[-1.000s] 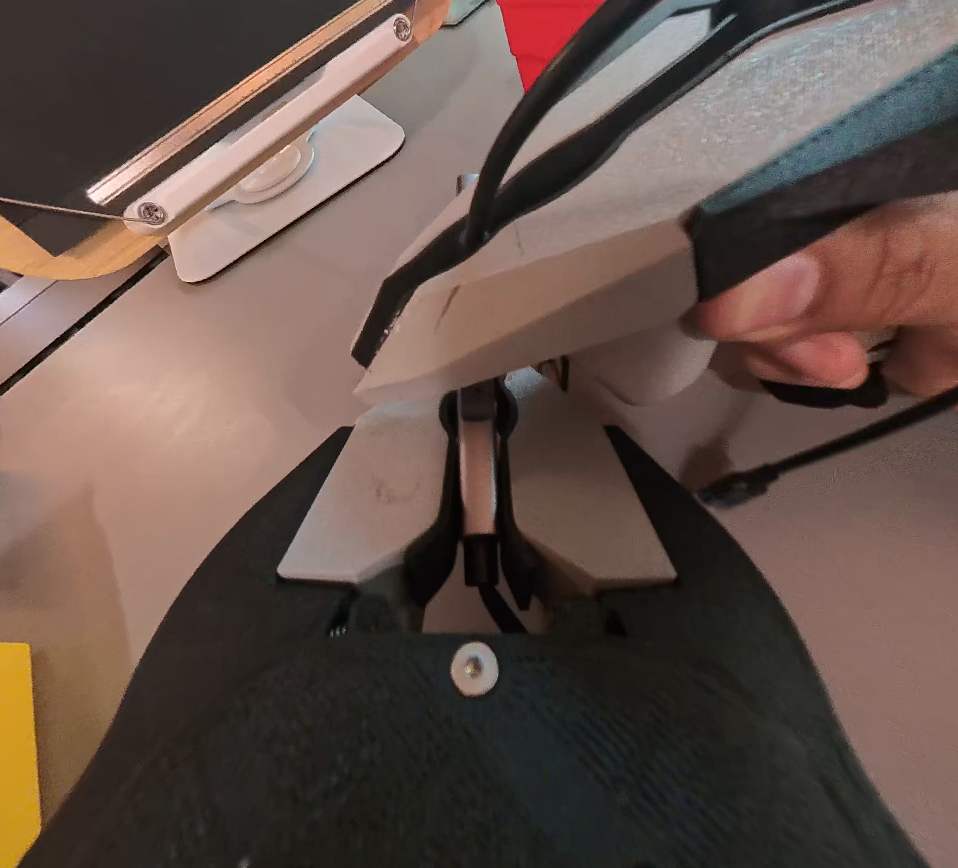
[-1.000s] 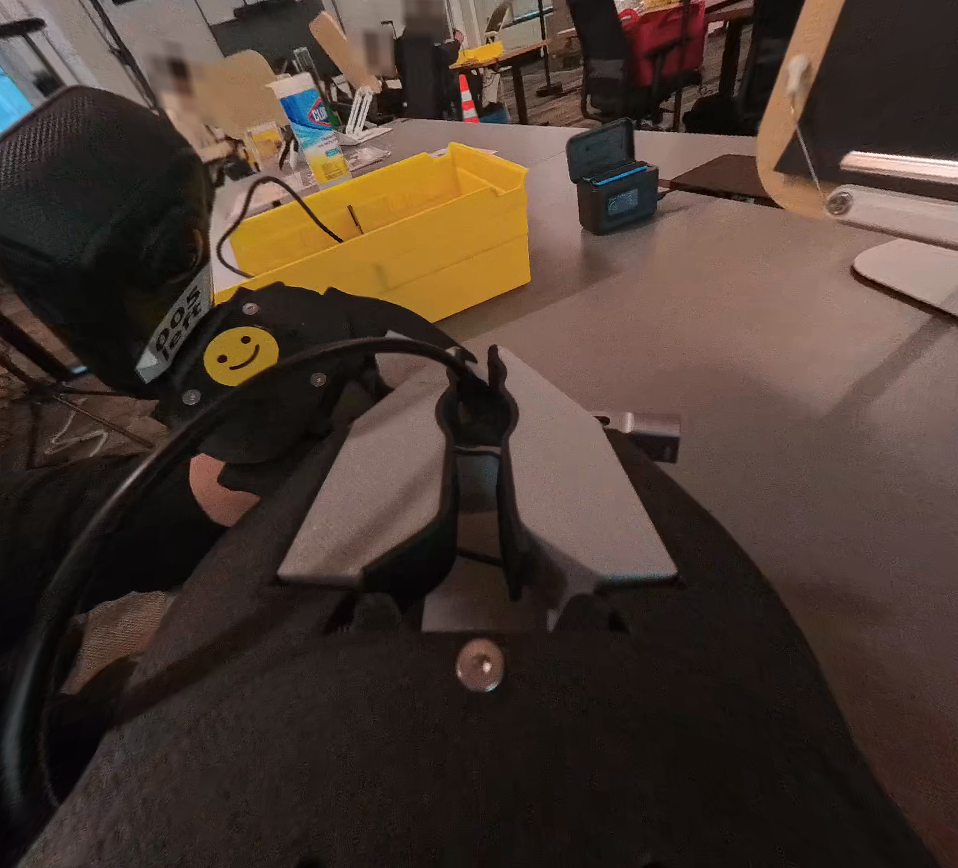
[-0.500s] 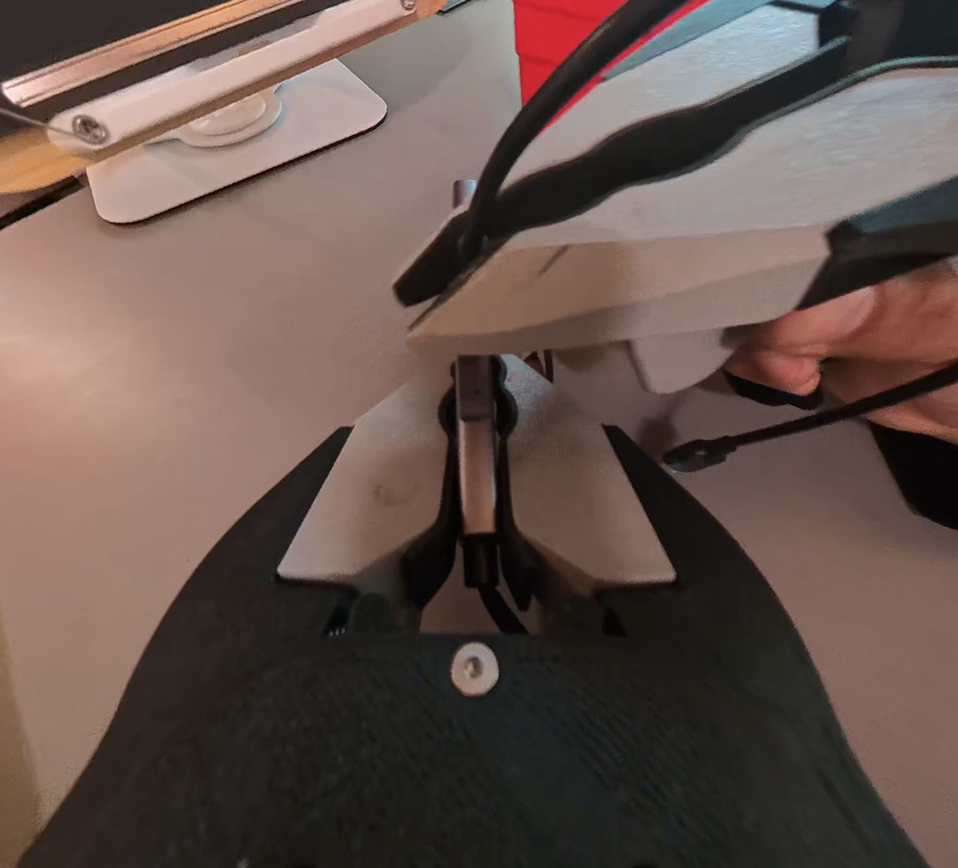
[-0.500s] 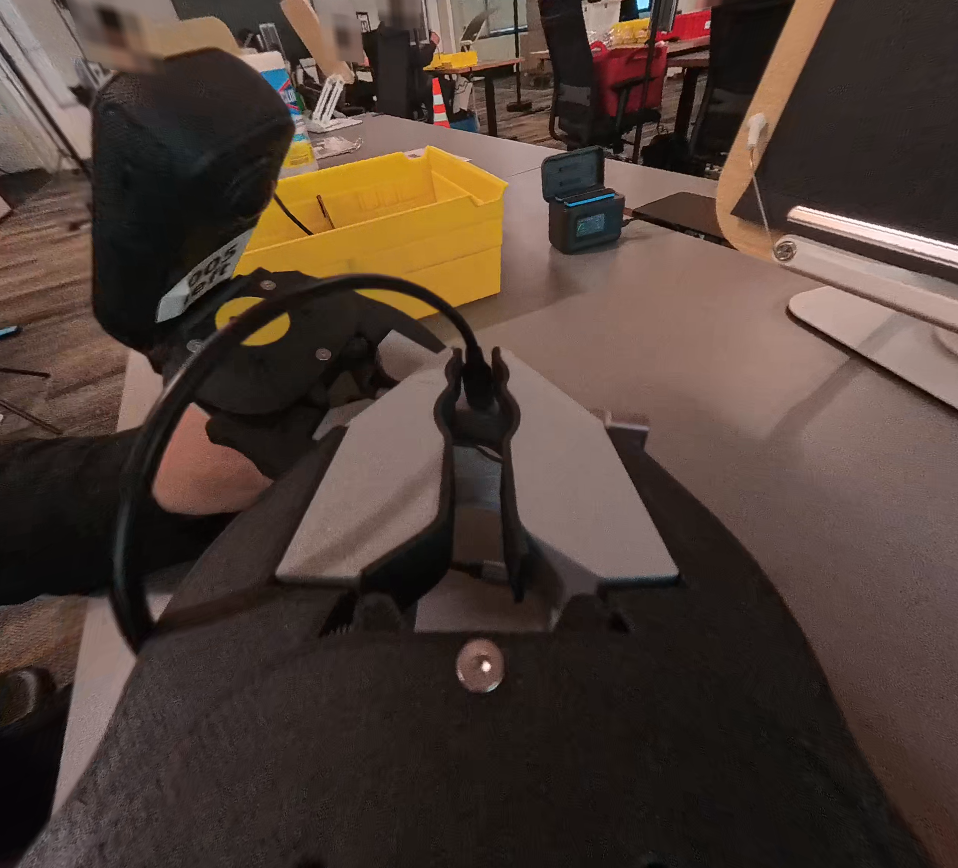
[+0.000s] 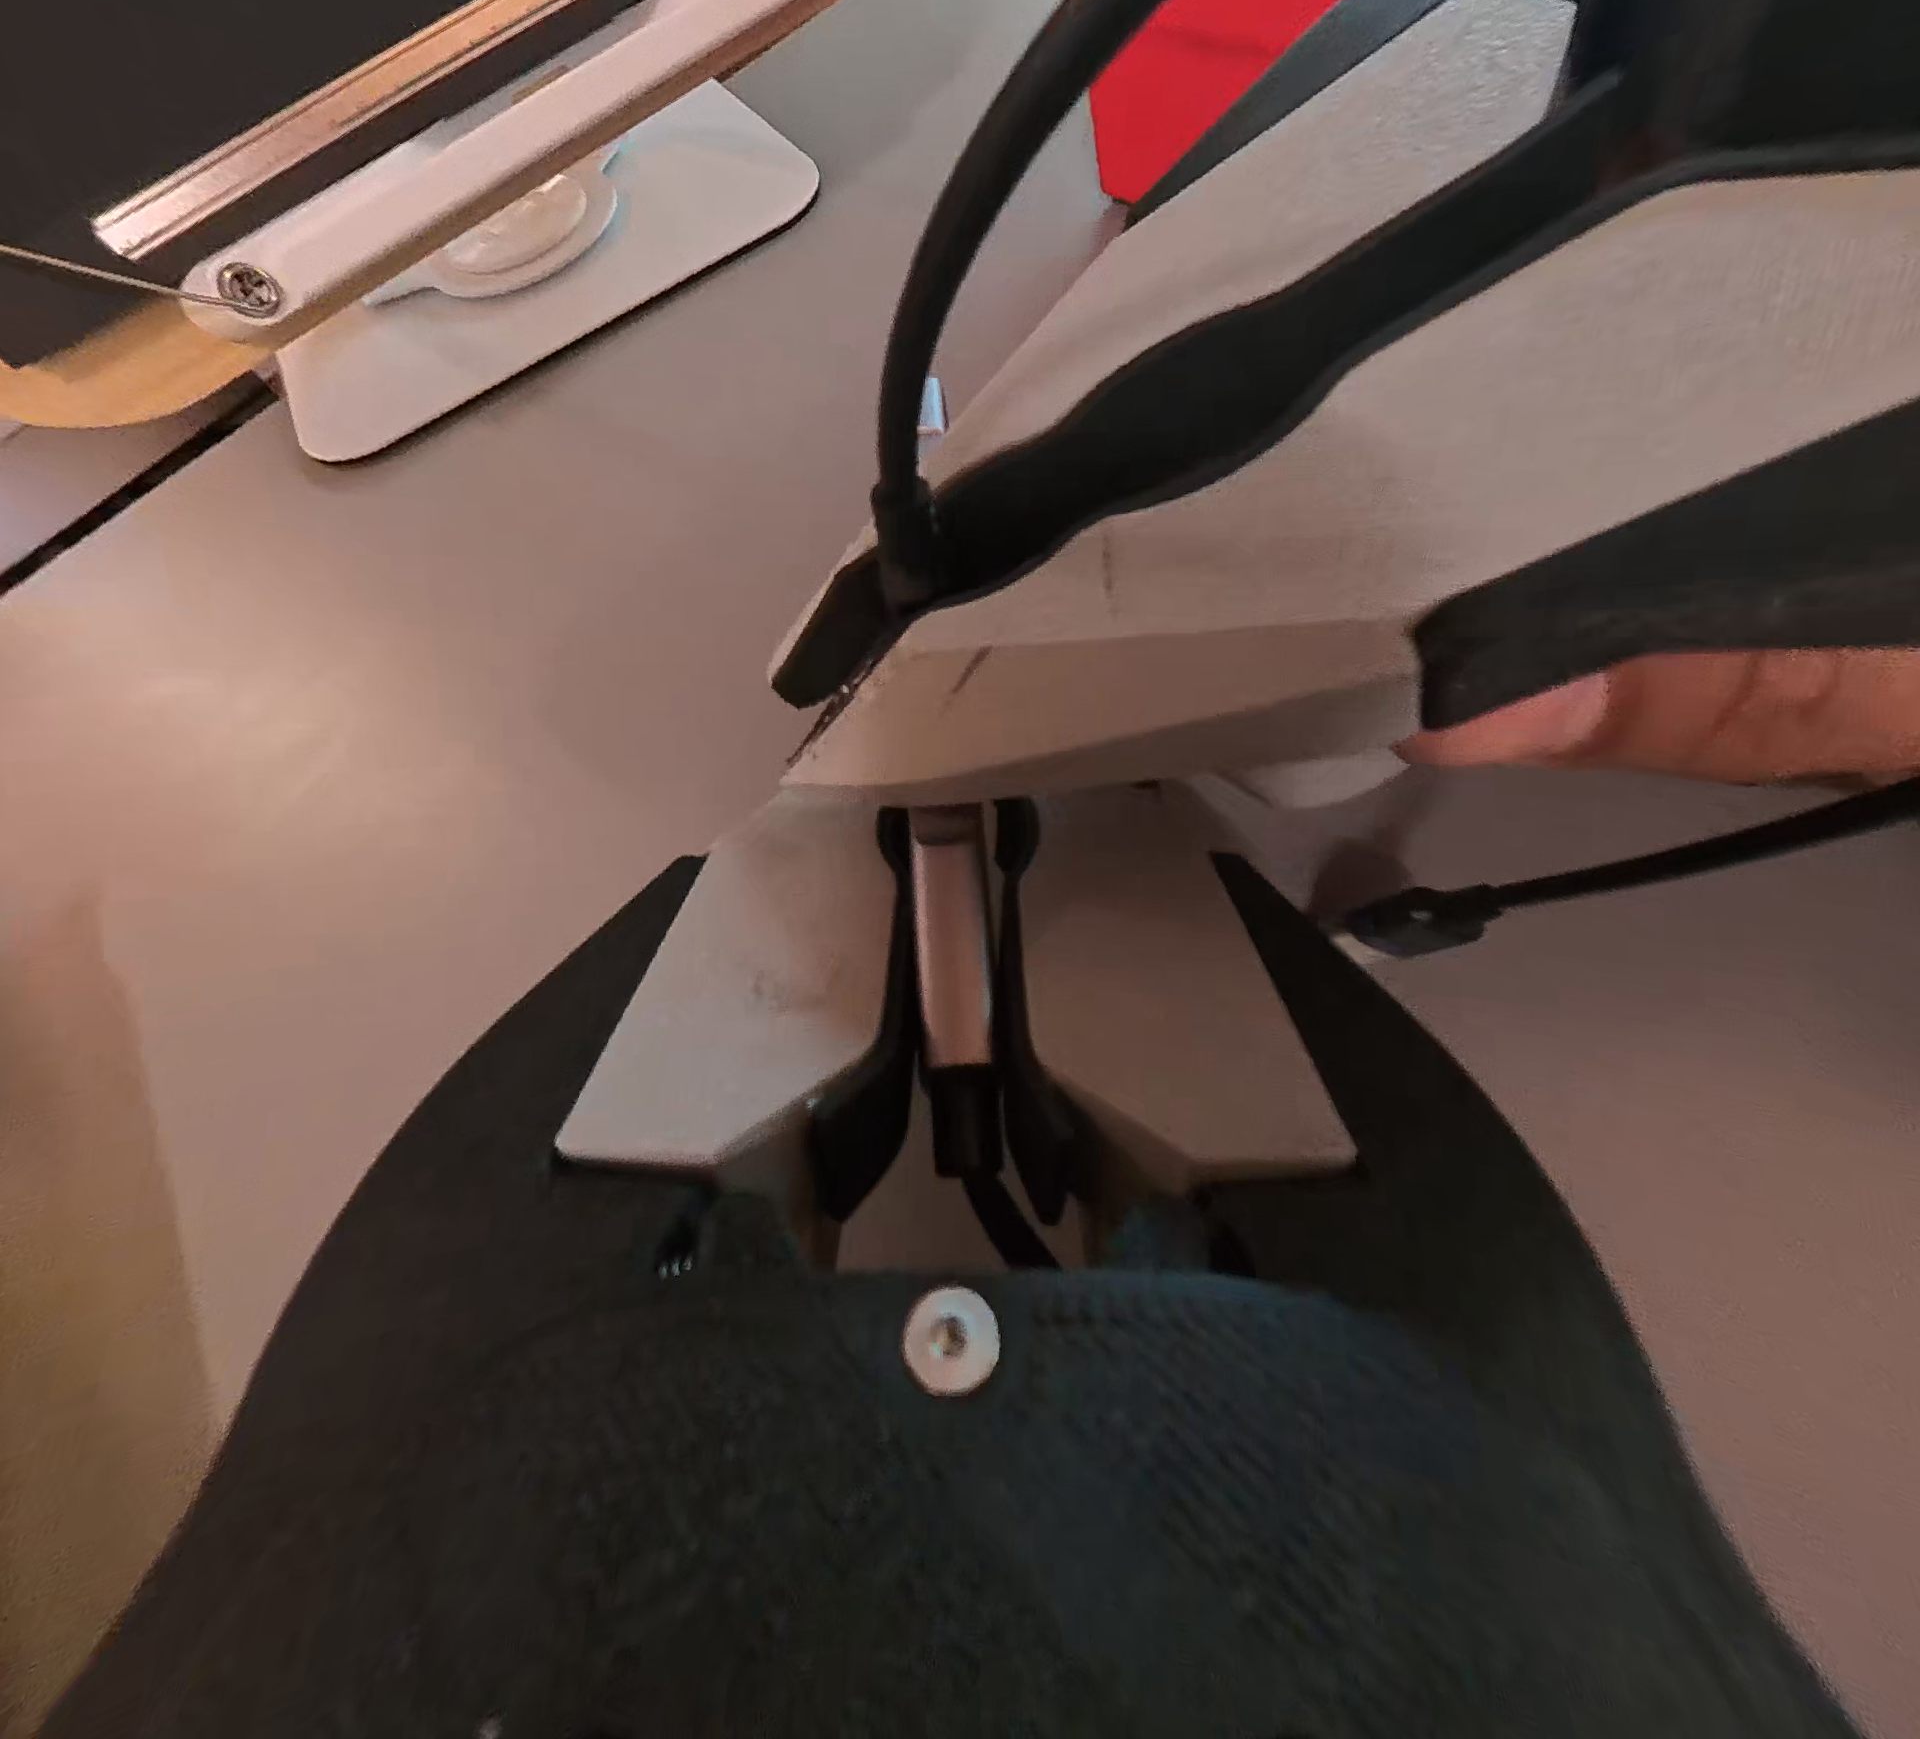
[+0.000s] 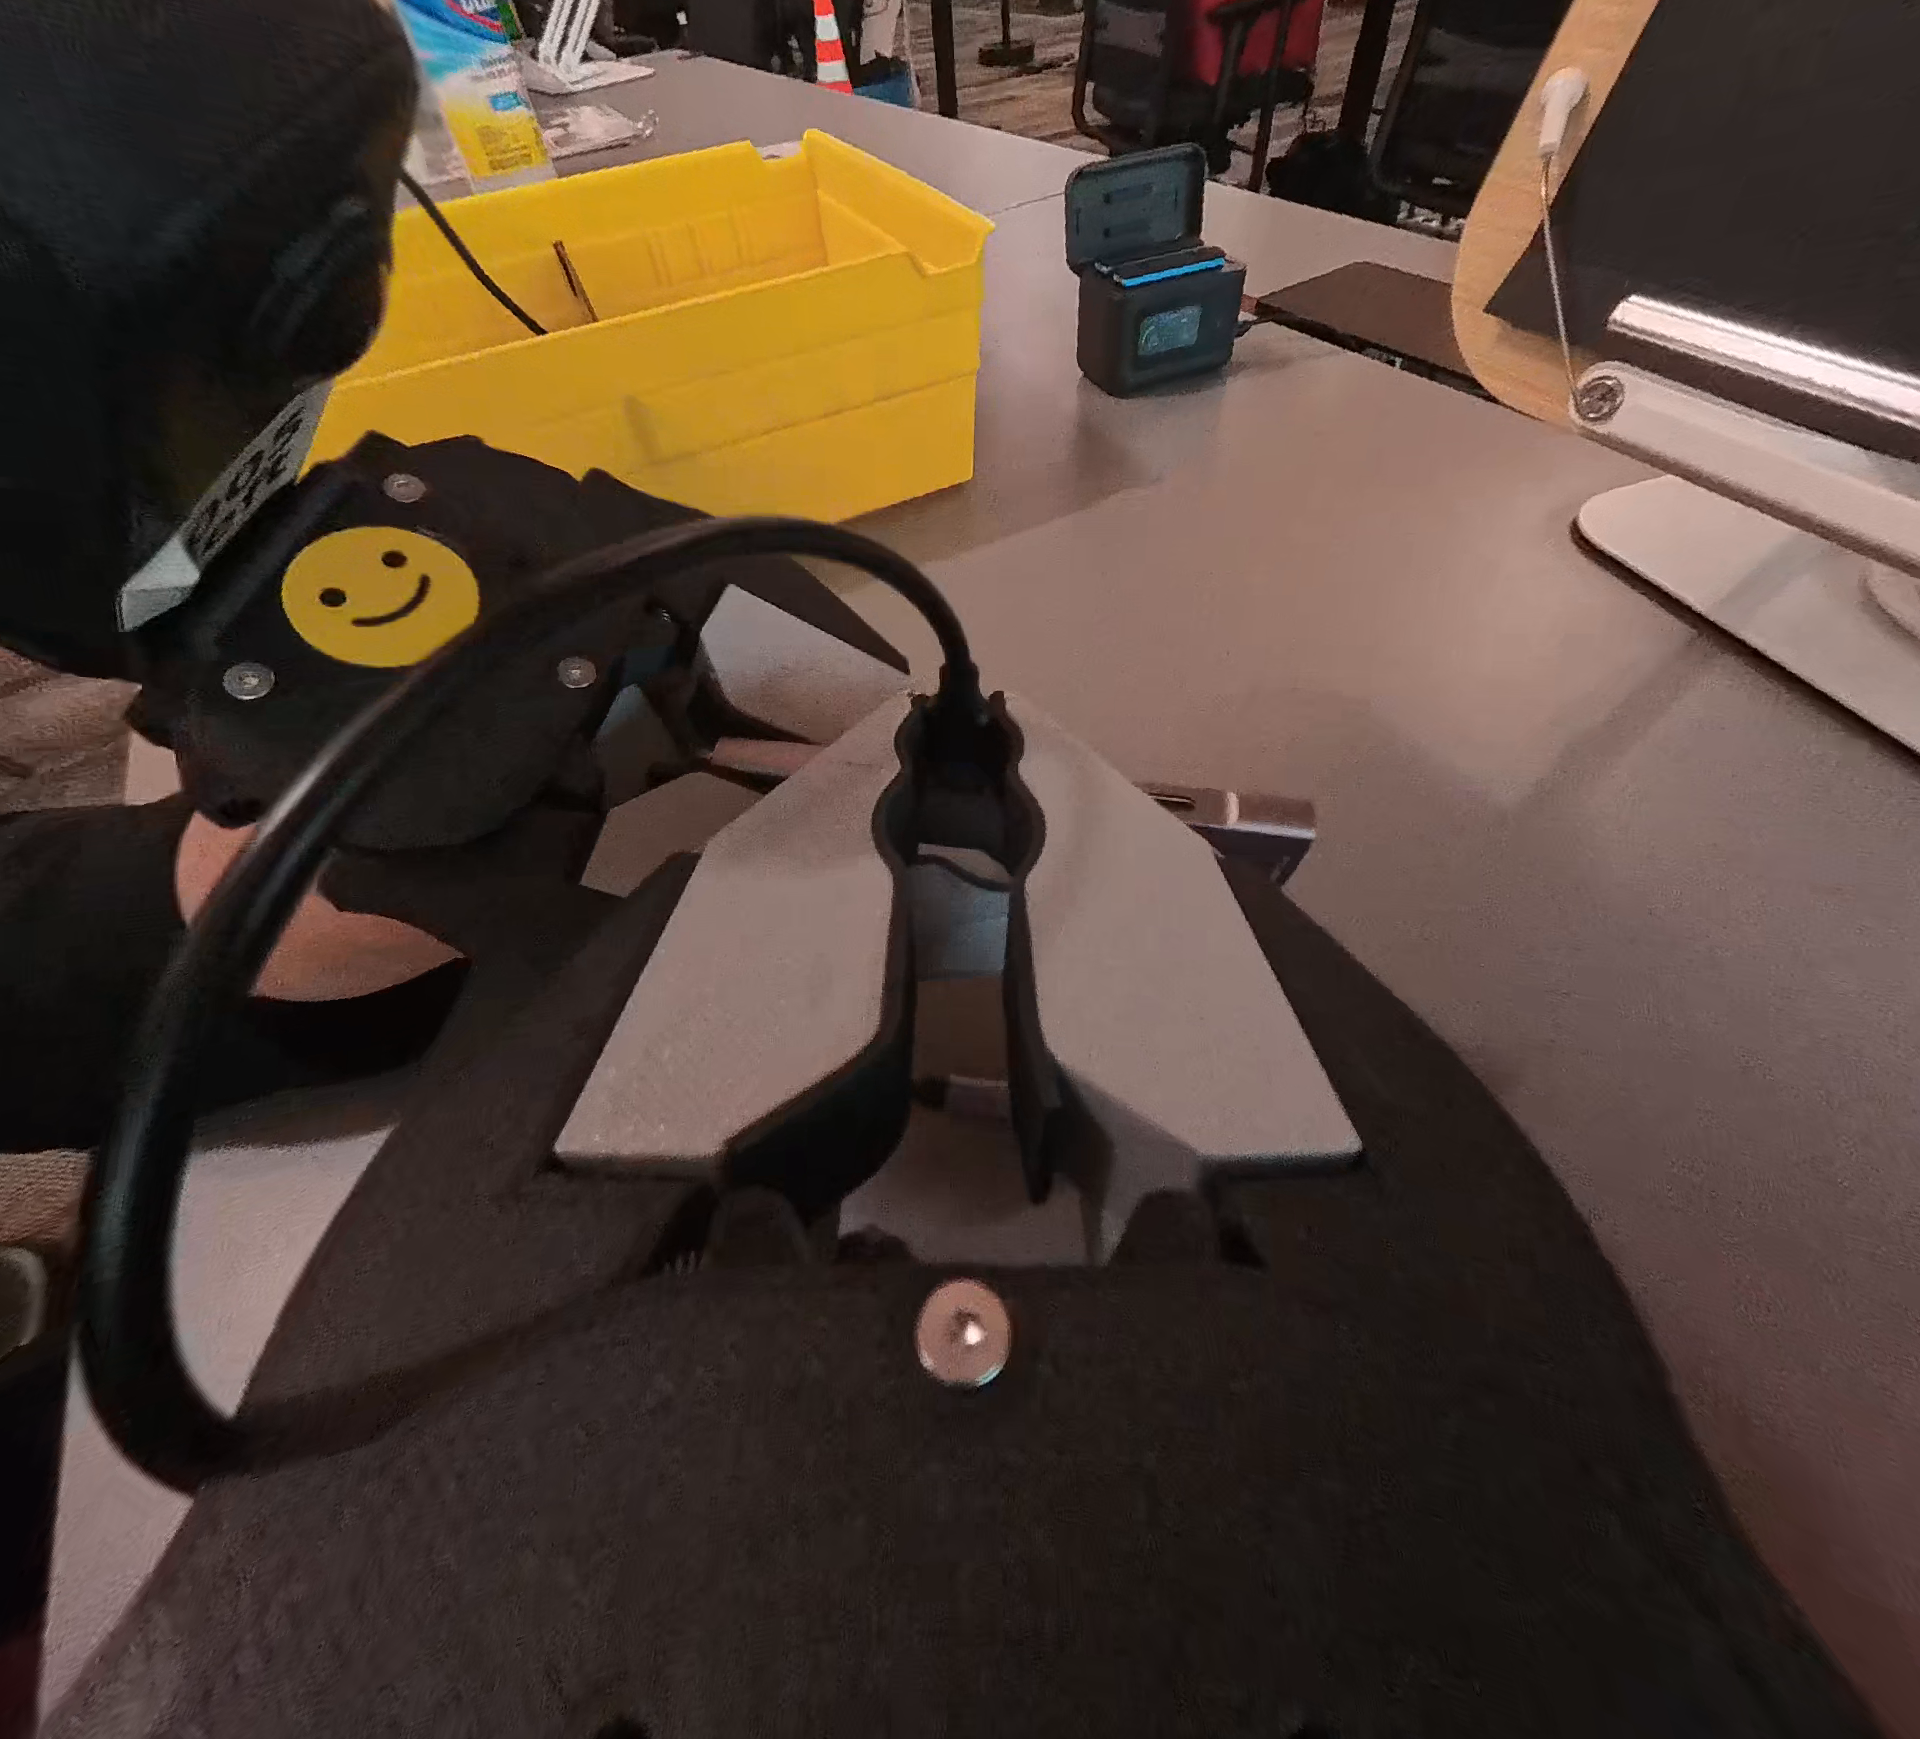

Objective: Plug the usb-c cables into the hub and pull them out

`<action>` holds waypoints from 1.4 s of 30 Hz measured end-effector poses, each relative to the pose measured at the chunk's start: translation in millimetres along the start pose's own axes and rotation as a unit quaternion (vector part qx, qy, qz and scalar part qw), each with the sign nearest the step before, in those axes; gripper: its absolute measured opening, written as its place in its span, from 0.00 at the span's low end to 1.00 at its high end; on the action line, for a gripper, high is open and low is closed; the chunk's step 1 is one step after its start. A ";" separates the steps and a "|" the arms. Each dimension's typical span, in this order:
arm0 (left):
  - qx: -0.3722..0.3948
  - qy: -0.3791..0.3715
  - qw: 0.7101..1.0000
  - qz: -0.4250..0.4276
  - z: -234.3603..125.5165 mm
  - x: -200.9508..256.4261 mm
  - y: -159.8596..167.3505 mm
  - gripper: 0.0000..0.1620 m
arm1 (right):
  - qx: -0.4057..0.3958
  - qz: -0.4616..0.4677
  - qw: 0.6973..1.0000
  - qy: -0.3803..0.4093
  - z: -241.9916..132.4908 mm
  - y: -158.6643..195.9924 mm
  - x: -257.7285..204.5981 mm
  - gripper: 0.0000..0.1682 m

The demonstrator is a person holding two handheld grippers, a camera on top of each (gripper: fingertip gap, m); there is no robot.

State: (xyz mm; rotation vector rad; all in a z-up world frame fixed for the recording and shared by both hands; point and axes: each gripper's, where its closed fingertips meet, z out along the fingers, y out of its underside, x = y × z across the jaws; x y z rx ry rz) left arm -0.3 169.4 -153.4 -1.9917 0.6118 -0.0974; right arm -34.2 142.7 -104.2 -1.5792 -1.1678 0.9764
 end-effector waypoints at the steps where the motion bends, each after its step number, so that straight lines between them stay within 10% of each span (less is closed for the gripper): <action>1: 0.004 -0.004 1.000 0.004 -0.2 -0.2 -1.2 0.04 | 0.000 0.000 1.000 0.001 -0.7 -0.4 -0.1 0.05; 42: 0.005 0.021 1.000 -0.017 -0.5 3.6 2.0 0.04 | -0.007 0.029 1.000 -0.005 0.3 9.8 0.5 0.05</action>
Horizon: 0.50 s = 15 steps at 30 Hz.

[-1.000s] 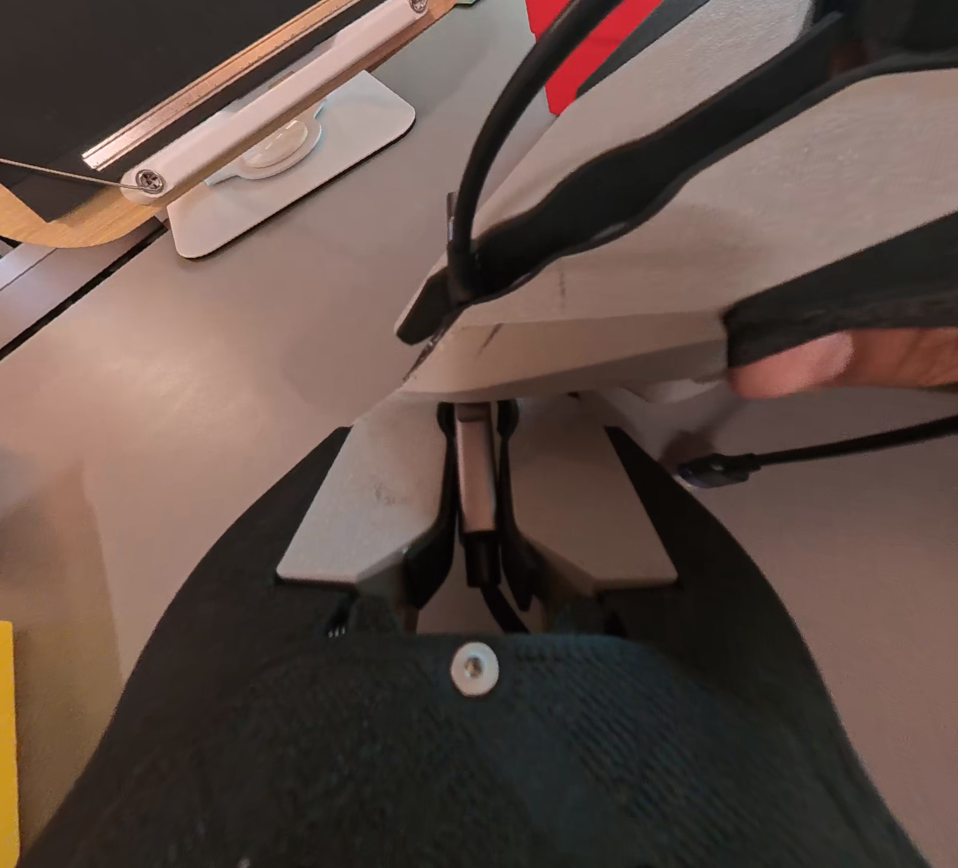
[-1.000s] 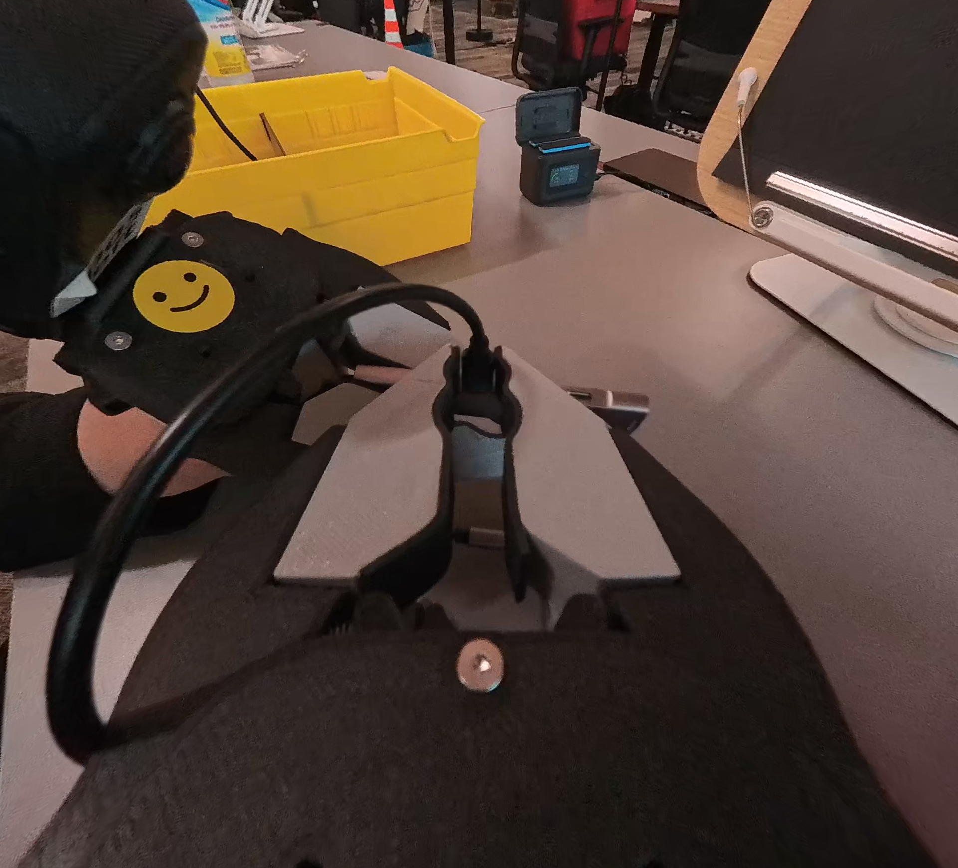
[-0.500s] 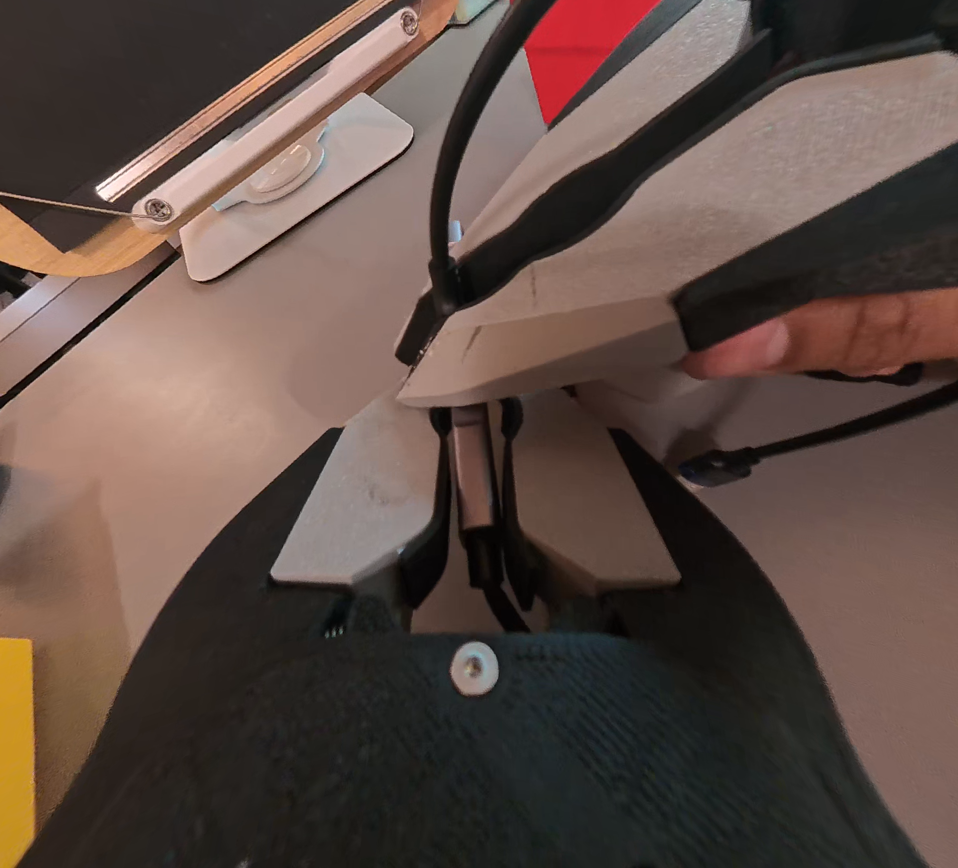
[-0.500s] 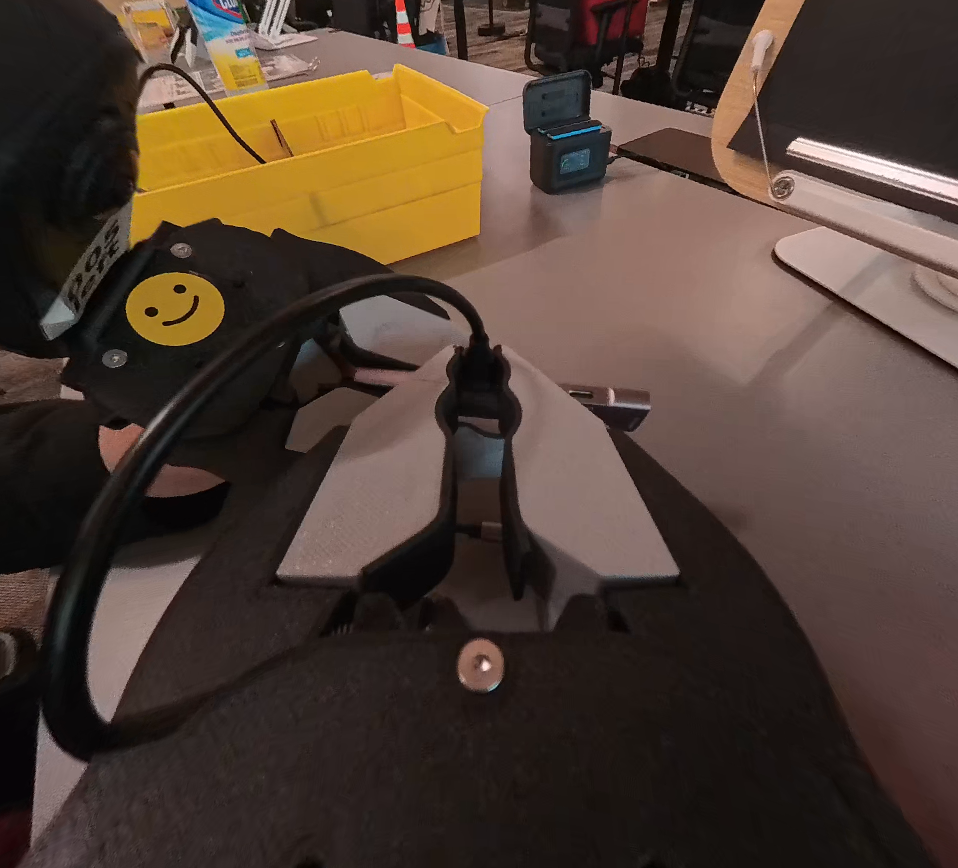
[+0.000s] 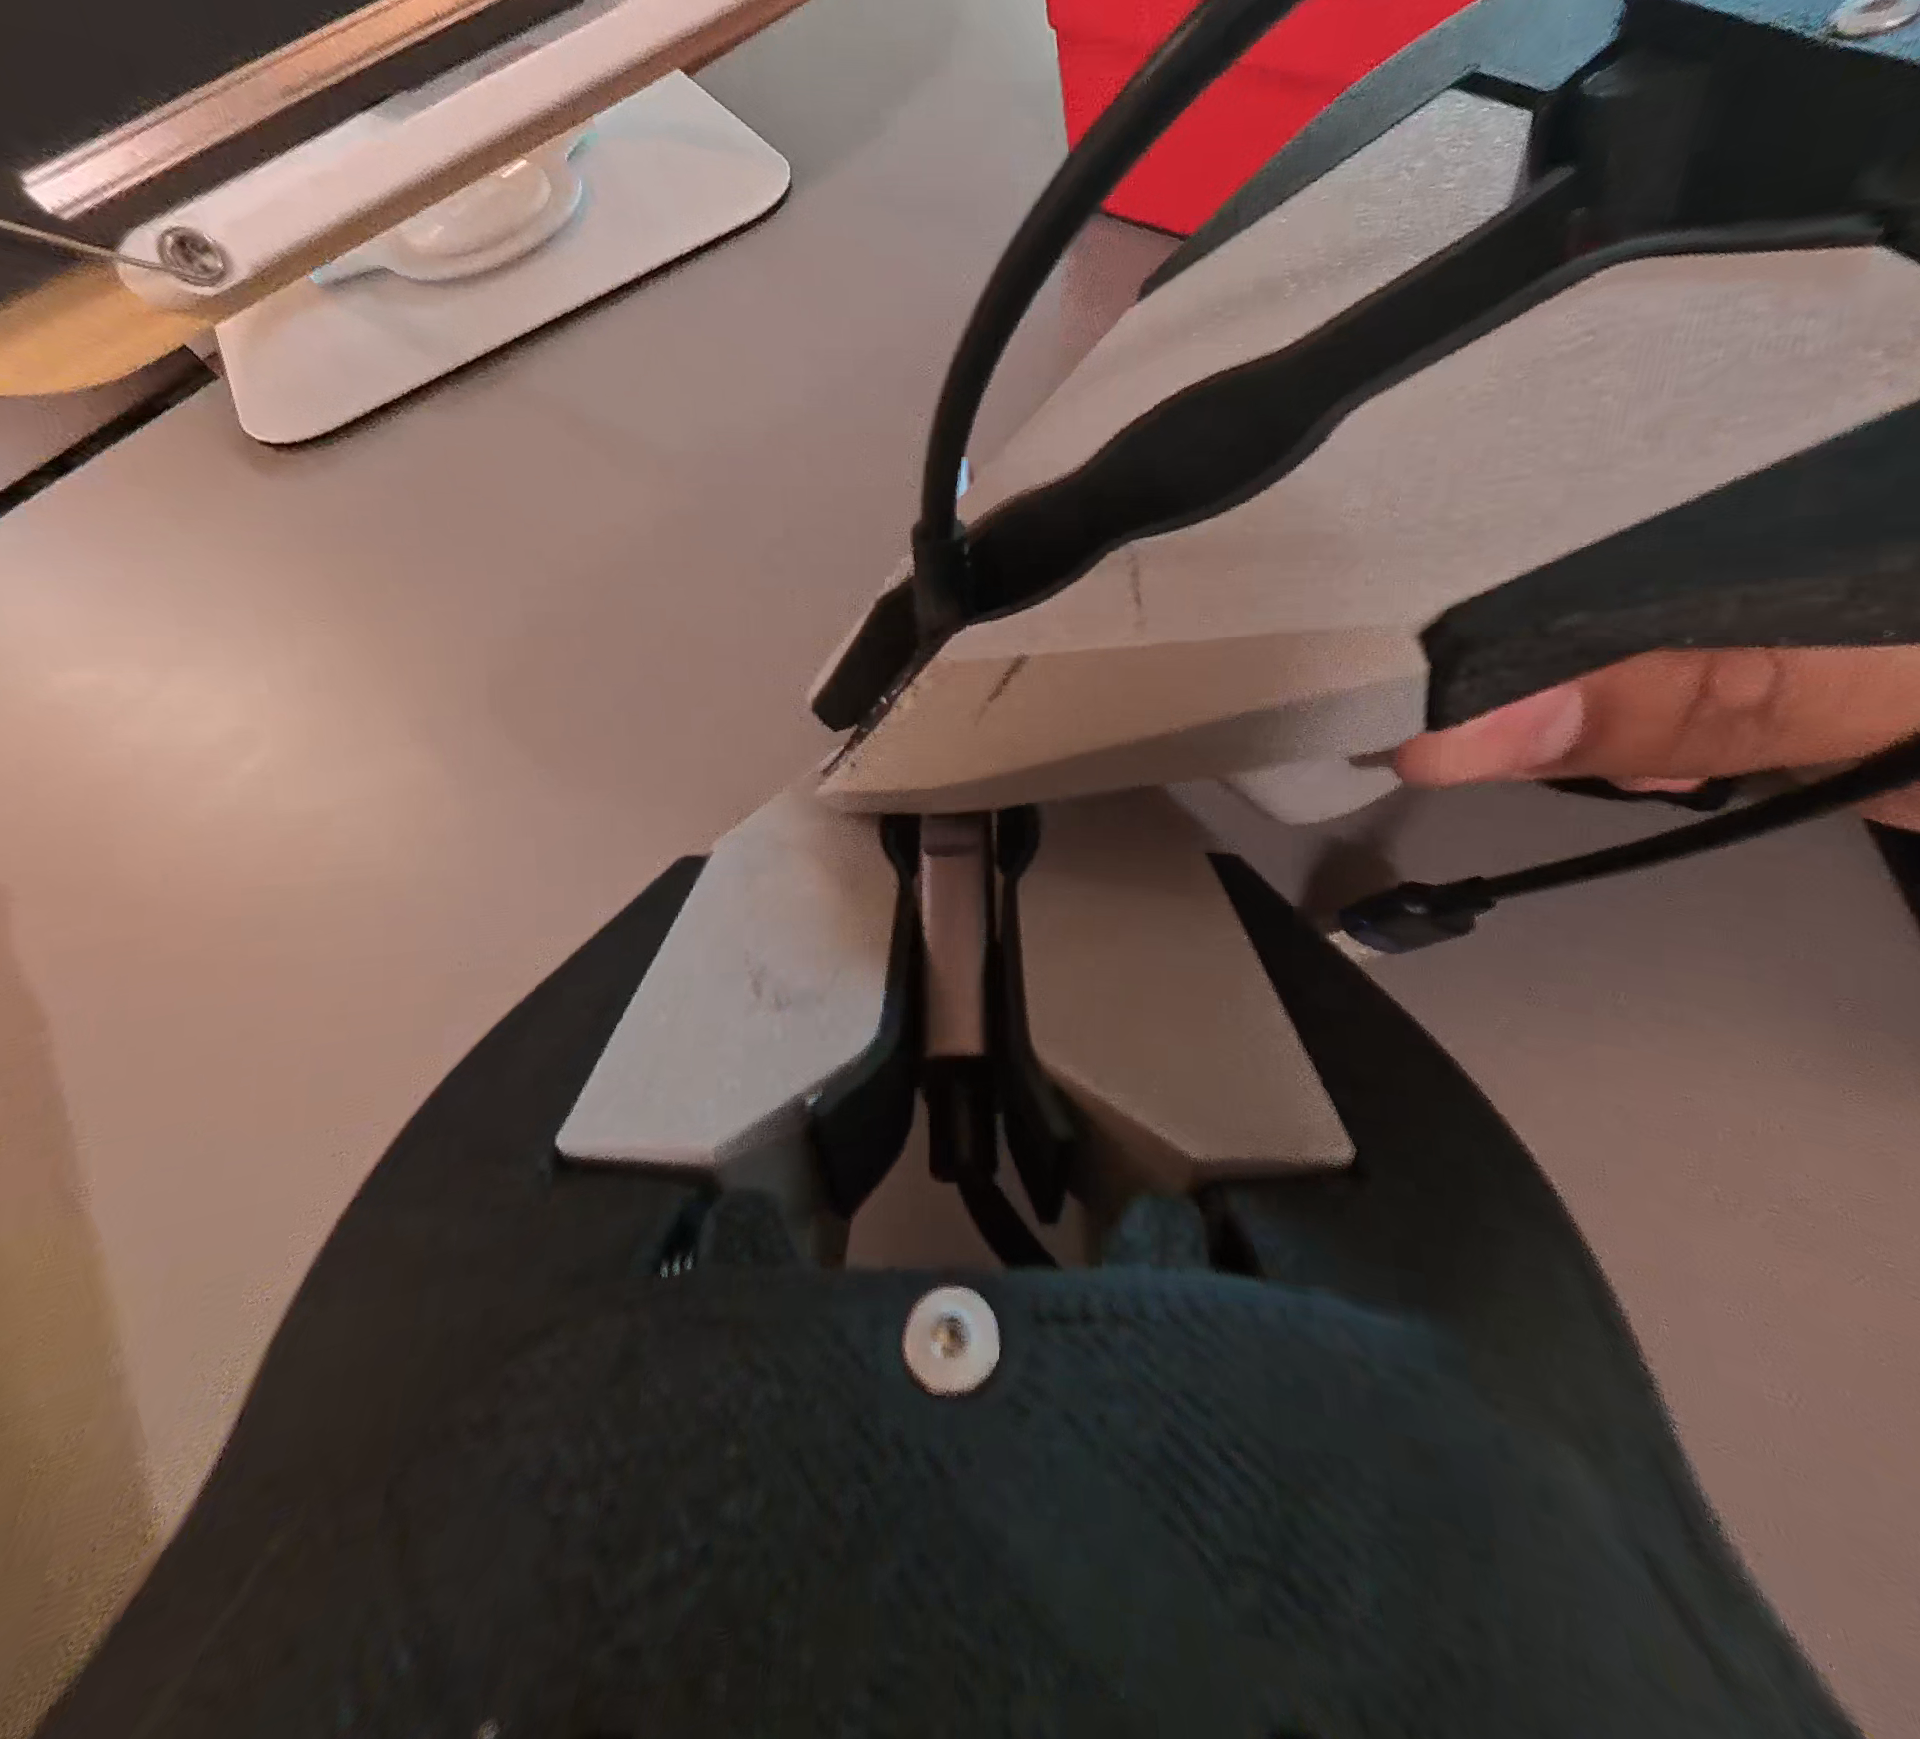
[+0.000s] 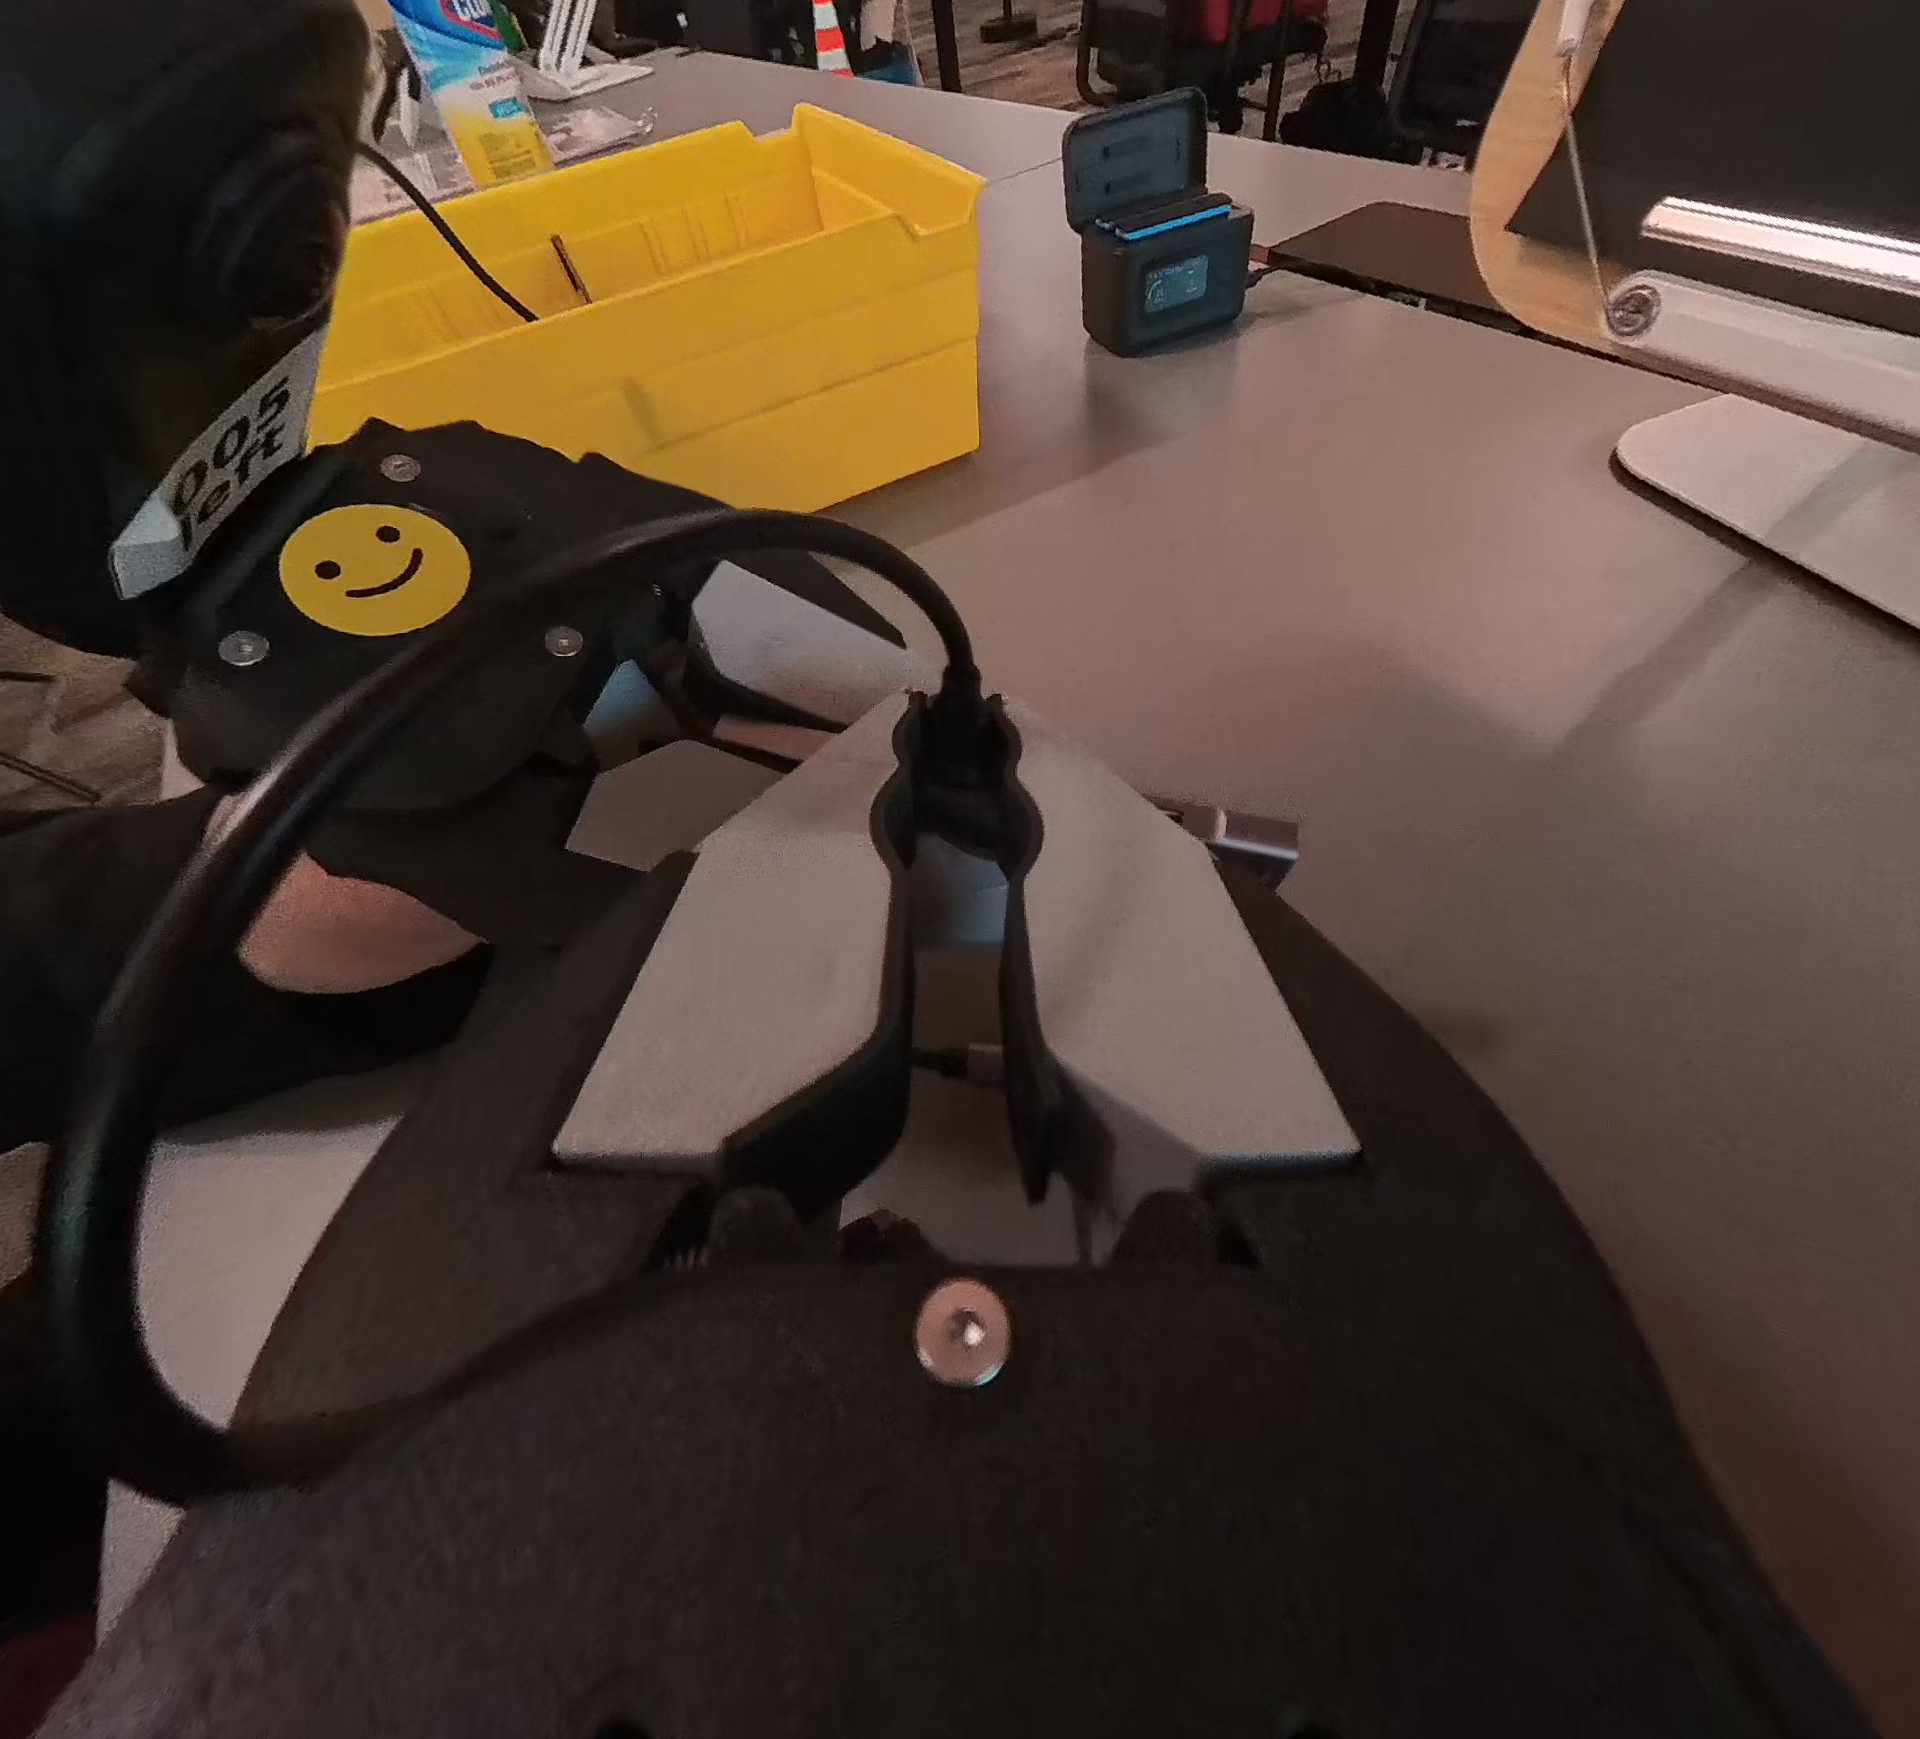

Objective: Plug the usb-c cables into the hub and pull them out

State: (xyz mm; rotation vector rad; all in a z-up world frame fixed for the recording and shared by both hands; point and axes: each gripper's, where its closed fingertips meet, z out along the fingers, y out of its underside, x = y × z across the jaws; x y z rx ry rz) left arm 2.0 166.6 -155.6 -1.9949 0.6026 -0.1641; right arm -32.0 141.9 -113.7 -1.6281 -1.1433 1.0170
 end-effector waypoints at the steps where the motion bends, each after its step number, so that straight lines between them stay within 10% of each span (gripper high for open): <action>1: -0.001 -0.001 1.000 0.000 0.0 -0.7 0.3 0.04 | -0.002 -0.002 1.000 0.001 0.5 0.1 0.1 0.05; 15: 0.008 0.024 0.999 -0.020 0.4 2.4 -2.6 0.04 | 0.020 -0.011 1.000 0.019 -2.4 -8.0 0.3 0.04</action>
